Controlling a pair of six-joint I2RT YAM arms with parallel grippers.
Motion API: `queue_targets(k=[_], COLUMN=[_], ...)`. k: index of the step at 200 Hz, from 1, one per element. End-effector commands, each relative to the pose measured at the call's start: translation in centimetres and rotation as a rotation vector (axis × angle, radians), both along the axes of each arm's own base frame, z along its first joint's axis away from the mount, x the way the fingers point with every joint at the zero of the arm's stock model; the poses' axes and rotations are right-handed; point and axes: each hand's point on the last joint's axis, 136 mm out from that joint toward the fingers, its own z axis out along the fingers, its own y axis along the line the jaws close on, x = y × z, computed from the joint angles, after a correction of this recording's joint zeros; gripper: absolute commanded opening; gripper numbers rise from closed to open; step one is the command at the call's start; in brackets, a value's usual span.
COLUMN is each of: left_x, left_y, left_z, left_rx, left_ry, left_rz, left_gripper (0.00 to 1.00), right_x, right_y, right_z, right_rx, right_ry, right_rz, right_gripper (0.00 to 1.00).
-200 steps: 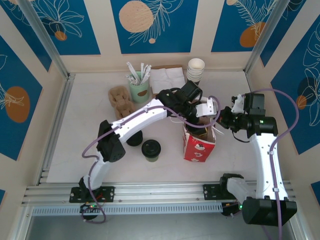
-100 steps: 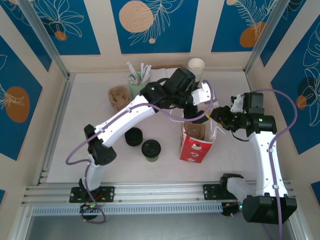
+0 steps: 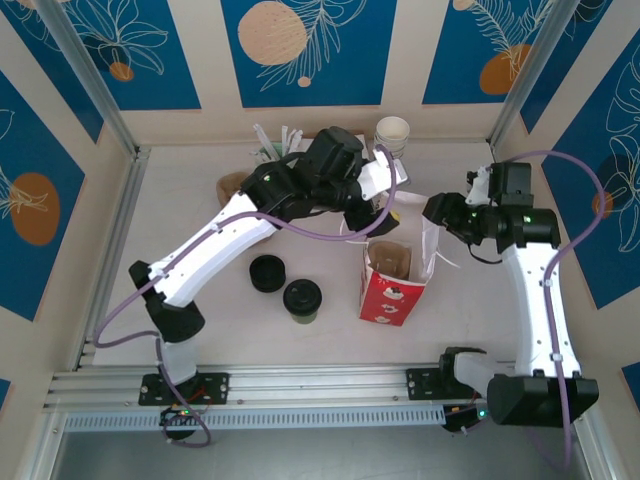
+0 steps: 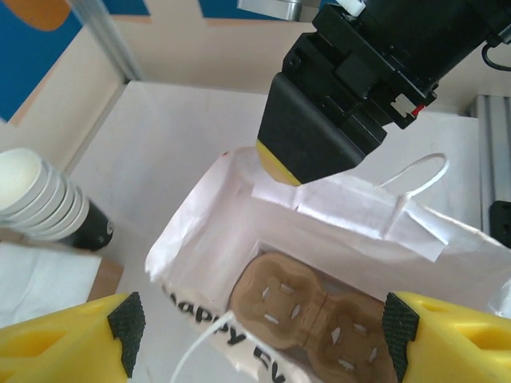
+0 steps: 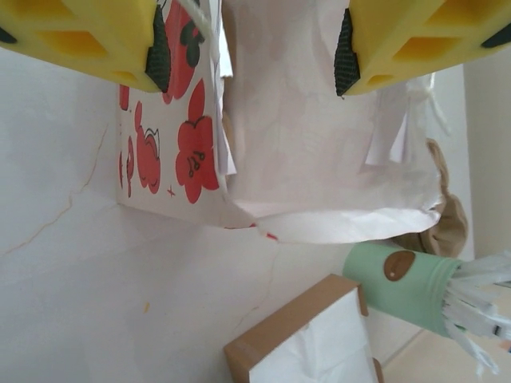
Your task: Pack the takeout coffee
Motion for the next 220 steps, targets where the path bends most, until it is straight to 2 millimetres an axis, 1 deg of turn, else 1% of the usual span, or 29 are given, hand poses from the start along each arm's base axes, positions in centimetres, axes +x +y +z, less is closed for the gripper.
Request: queue_targets(k=[1, 16, 34, 46, 63, 71, 76, 84, 99, 114, 134, 173, 183, 220], left_x=[1.3, 1.8, 1.7, 1.6, 1.8, 1.9, 1.9, 2.0, 2.0, 2.0, 1.9, 1.8, 1.7, 1.0], left_y=[1.8, 2.4, 2.8, 2.9, 3.0, 3.1, 3.1, 3.1, 3.1, 3.2, 3.4, 4.5, 4.8, 5.8], left_z=[0.0, -0.4, -0.6, -0.9, -1.2, -1.3, -1.4, -1.6, -1.5, -1.3, -0.7, 1.4, 1.9, 2.7], left_rx=[-0.007, -0.012, -0.023, -0.024, -0.021, -0.017, -0.014, -0.009, -0.014, -0.028, -0.053, -0.135, -0.161, -0.222], left_ry=[0.023, 0.038, 0.051, 0.053, 0.057, 0.057, 0.057, 0.060, 0.060, 0.058, 0.046, -0.006, -0.024, -0.070], left_rz=[0.132, 0.164, 0.171, 0.169, 0.174, 0.176, 0.177, 0.180, 0.184, 0.185, 0.191, 0.224, 0.226, 0.220], left_gripper=[0.80, 0.80, 0.80, 0.80, 0.81, 0.80, 0.80, 0.81, 0.80, 0.80, 0.80, 0.80, 0.80, 0.80], right_x=[0.3, 0.6, 1.0, 1.3, 1.6, 1.7, 1.8, 1.8, 1.8, 1.6, 1.3, 0.3, -0.1, -1.4], right_y=[0.0, 0.0, -0.1, 0.1, 0.7, 1.0, 1.2, 1.6, 2.2, 2.5, 2.9, 3.8, 4.0, 5.0], right_z=[-0.7, -1.5, -2.3, -2.7, -2.8, -2.6, -2.4, -1.8, -0.6, 0.7, 2.6, 5.0, 5.3, 6.2], right_rx=[-0.059, -0.086, -0.108, -0.109, -0.099, -0.094, -0.088, -0.079, -0.063, -0.046, -0.028, 0.004, 0.011, 0.038], right_ry=[0.033, 0.054, 0.069, 0.077, 0.073, 0.064, 0.053, 0.024, -0.038, -0.105, -0.201, -0.373, -0.417, -0.536], right_rz=[0.016, 0.018, 0.022, 0.028, 0.056, 0.066, 0.076, 0.092, 0.115, 0.122, 0.133, 0.171, 0.185, 0.247], right_gripper=[0.60, 0.60, 0.60, 0.57, 0.43, 0.33, 0.25, 0.16, 0.07, 0.01, 0.00, 0.00, 0.00, 0.00])
